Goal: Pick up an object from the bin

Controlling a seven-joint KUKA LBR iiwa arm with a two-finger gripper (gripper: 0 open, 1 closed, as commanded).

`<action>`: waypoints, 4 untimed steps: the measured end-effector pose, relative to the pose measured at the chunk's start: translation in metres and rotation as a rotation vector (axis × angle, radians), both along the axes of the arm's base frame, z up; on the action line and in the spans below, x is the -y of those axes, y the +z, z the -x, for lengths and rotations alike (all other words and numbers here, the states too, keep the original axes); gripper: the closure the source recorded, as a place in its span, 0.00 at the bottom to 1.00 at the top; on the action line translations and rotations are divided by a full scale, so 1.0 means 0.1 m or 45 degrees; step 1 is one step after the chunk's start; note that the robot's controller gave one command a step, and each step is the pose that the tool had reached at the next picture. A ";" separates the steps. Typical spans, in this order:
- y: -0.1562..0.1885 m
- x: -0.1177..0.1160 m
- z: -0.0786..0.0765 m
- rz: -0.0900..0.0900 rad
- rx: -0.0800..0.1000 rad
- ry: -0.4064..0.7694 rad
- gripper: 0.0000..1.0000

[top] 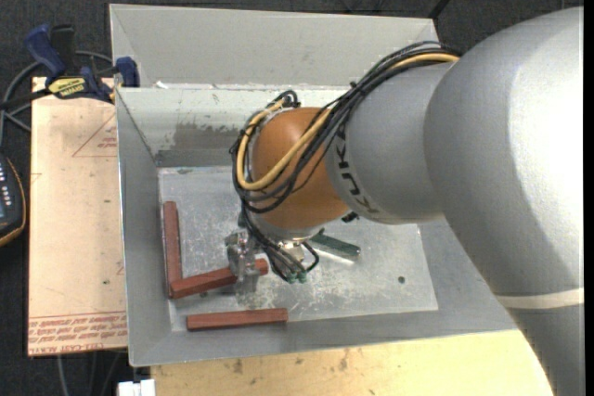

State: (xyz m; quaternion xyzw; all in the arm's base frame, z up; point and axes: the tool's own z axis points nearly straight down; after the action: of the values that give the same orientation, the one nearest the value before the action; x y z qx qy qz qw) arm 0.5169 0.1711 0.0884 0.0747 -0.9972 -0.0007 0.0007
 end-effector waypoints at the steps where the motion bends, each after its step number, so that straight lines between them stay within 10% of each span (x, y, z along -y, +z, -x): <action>1: 0.00 0.00 0.00 0.000 0.000 0.000 1.00; 4: 0.00 0.00 0.00 0.000 0.000 0.000 1.00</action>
Offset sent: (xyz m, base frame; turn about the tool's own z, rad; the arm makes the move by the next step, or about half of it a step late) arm 0.0000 0.0000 0.0000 0.0000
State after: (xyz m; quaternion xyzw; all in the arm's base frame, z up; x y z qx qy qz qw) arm 0.5169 0.1709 0.0884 0.0745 -0.9972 -0.0007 0.0008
